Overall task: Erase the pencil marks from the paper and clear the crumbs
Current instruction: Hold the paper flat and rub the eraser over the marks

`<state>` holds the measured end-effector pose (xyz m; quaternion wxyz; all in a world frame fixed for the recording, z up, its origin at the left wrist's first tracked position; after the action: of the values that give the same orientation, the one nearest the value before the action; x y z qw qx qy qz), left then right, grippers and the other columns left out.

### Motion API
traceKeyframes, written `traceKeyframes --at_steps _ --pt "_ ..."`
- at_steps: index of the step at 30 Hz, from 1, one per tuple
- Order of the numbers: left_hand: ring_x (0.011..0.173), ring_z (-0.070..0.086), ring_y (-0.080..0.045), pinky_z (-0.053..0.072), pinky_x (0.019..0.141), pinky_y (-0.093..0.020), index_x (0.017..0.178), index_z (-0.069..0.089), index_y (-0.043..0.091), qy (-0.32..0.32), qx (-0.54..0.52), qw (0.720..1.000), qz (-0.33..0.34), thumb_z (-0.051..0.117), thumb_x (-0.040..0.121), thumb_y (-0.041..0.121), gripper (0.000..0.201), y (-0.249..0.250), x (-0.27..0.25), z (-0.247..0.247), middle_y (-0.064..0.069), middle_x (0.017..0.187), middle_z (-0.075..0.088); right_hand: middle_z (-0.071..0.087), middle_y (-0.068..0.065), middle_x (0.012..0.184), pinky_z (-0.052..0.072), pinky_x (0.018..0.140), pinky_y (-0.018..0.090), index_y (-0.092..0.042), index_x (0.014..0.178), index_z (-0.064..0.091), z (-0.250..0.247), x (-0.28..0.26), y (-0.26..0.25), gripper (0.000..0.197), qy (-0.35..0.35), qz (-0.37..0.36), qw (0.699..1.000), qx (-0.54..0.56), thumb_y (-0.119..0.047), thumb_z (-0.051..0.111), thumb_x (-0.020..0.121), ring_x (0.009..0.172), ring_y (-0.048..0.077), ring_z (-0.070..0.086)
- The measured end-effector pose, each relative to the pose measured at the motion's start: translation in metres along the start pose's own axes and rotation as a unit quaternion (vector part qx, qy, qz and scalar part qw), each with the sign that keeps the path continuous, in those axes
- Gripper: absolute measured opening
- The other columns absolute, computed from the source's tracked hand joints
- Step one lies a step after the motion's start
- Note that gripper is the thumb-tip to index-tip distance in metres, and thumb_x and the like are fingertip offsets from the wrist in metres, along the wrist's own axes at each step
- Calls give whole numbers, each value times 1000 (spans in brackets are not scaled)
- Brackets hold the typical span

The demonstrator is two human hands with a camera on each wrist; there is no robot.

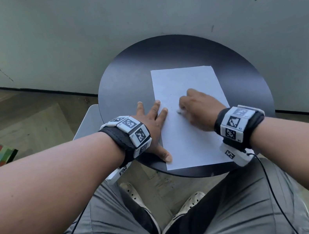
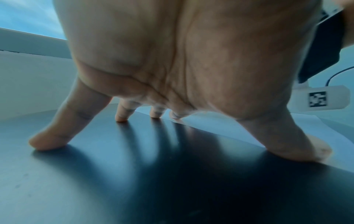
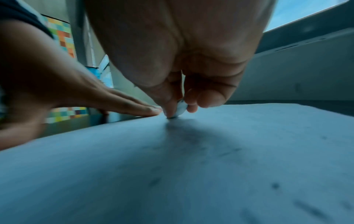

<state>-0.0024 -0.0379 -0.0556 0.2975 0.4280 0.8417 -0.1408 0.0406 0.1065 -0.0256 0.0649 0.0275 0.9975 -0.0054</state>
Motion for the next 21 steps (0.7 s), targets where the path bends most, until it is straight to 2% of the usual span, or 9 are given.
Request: traceKeyframes --at_steps 3,5,6,9,10,15,17,20,21 --pt "149 -19 -49 24 113 -69 158 -21 26 2 -4 1000 4 71 57 87 150 3 -3 -4 4 166 -28 41 7 99 32 67 33 -12 104 53 8 -32 -51 13 -63 -137 988 31 -14 51 91 81 23 38" --pt "149 -18 -50 20 116 -67 159 -20 24 4 -3 1000 7 71 60 85 148 4 -4 -5 0 166 -26 37 3 94 33 64 34 -15 103 53 12 -41 -57 12 -84 -166 982 22 -16 54 91 79 21 35" --pt "149 -17 -51 19 116 -66 159 -20 23 8 -2 1000 8 71 60 85 148 3 -4 -4 -1 167 -25 37 2 94 35 64 34 -16 103 52 11 -35 -47 12 -70 -137 988 19 -20 54 92 80 22 41" --pt "149 -15 -52 18 116 -66 159 -18 22 15 7 1000 8 71 61 84 147 3 -8 -5 -4 167 -23 46 8 102 47 74 38 -13 103 52 2 -8 -3 21 -20 35 999 18 -33 46 98 89 33 54" --pt "150 -14 -50 15 117 -64 159 -18 20 16 11 1000 6 71 63 83 145 3 -9 -6 -5 167 -22 46 10 103 48 76 40 -12 103 52 2 -5 1 23 -13 56 998 17 -34 45 98 90 34 55" --pt "150 -15 -51 19 117 -64 160 -15 25 16 -8 1000 2 74 62 81 143 0 -9 -7 -2 168 -22 46 10 107 38 68 34 -13 113 54 9 -31 -62 21 -64 -108 991 54 -15 51 92 85 27 47" --pt "149 -14 -52 17 117 -64 160 -16 25 16 3 1000 2 72 63 81 142 2 -9 -9 -4 168 -21 46 8 106 43 72 35 -15 114 53 6 -17 -46 21 -49 -82 994 54 -21 50 93 86 24 48" --pt "149 -15 -52 13 117 -66 160 -17 23 11 17 1000 1 69 64 83 142 12 -9 -10 -8 167 -23 49 10 104 47 75 37 -12 105 56 3 7 -1 25 -9 56 997 55 -34 46 97 88 32 56" --pt "149 -16 -53 15 116 -67 160 -17 24 10 14 1000 0 70 64 84 143 14 -7 -10 -7 167 -24 48 8 101 46 73 36 -11 103 56 4 7 1 26 2 58 997 54 -34 46 97 85 31 55"
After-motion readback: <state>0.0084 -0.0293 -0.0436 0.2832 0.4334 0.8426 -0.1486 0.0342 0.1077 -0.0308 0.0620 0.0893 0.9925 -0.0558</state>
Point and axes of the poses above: each hand's wrist, its own x-axis towards the middle knuckle, its own z-axis out of the palm, y = z × x, the point moved 6 cm from there along x, towards the middle knuckle
